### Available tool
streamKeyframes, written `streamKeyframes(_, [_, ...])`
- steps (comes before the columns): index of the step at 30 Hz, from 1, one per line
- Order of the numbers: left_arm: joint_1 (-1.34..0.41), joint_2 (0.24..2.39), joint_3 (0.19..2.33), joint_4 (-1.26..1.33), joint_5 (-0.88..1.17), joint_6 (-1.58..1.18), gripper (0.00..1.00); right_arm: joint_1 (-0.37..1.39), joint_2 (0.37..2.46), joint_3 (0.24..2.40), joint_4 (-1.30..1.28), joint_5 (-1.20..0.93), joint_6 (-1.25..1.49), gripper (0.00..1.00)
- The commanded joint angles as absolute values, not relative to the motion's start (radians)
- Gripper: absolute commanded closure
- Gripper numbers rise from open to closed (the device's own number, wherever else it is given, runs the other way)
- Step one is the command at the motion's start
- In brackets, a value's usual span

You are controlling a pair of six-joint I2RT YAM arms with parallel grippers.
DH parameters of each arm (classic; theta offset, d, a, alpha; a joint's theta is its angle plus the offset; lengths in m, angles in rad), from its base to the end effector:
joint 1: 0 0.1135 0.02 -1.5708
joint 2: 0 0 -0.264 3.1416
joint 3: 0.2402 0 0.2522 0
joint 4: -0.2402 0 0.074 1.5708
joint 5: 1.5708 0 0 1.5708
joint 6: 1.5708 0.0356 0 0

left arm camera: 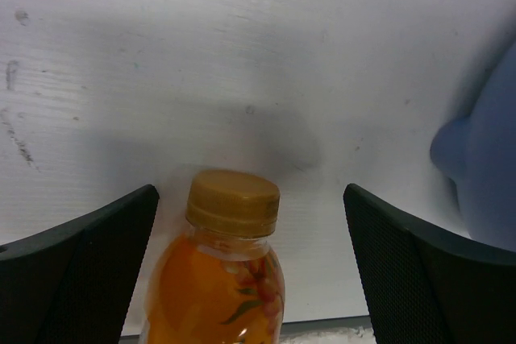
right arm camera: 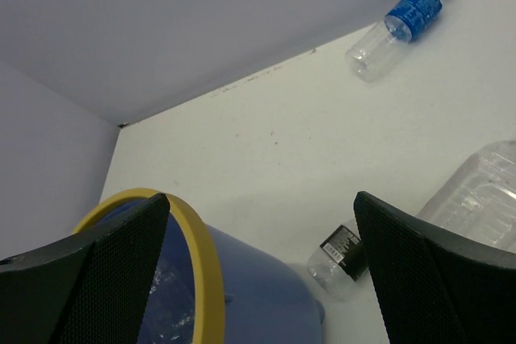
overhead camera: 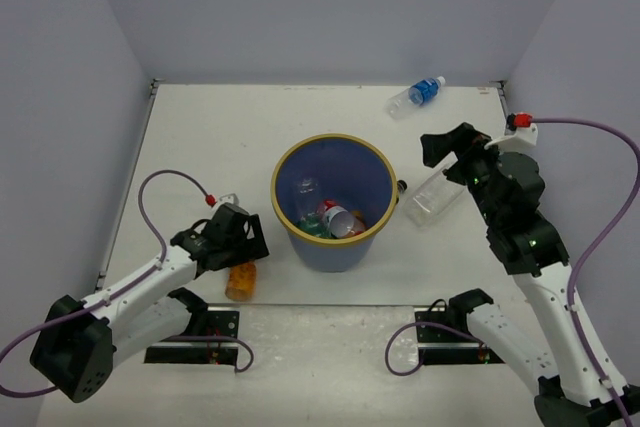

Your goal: Put the plastic bottles in the bin

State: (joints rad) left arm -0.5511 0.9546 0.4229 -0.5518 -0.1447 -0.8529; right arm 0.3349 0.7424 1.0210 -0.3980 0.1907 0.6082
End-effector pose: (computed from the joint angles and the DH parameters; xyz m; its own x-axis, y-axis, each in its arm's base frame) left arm 0.1391 -0.0795 0.1600 -0.8421 -0.3572 -0.4040 -0.2640 0.9263 -0.2689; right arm 0.1464 0.0438 0.4041 -0.1752 0.5331 -0.8277 -0.0547 0.8342 0.5488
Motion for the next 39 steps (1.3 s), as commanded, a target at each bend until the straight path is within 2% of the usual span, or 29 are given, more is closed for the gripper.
streamKeyframes(1, [-0.572, 0.976, 0.416, -0.576, -0.023, -0.849, 0.0, 0.323, 0.735, 0.995, -0.395, 0.179, 0.641, 0.01])
streamKeyframes(3, [-0.579, 0.982, 0.417, -0.58, -0.01, -0.841, 0.0, 0.318, 0.731, 0.987, -0.396, 0.183, 0.638, 0.01])
streamKeyframes(5, [-0.602, 0.998, 0.419, -0.582, 0.01, -0.84, 0.06, 0.311, 0.722, 0.978, -0.394, 0.189, 0.635, 0.01])
streamKeyframes(14, [-0.679, 1.112, 0.46, -0.6, -0.08, -0.885, 0.65, 0.29, 0.698, 0.953, -0.402, 0.206, 0.641, 0.01])
streamKeyframes(18, [-0.681, 1.125, 0.509, -0.654, -0.154, -0.907, 0.97, 0.287, 0.694, 0.93, -0.408, 0.226, 0.651, 0.01])
streamKeyframes(30, [-0.681, 0.869, 0.779, -0.822, -0.657, -1.042, 1.0, 0.287, 0.613, 0.807, -0.421, 0.268, 0.706, 0.01])
streamKeyframes(39, [-0.681, 0.747, 0.988, -0.442, -0.658, -0.757, 1.0, 0.287, 0.601, 0.776, -0.497, 0.389, 0.748, 0.01])
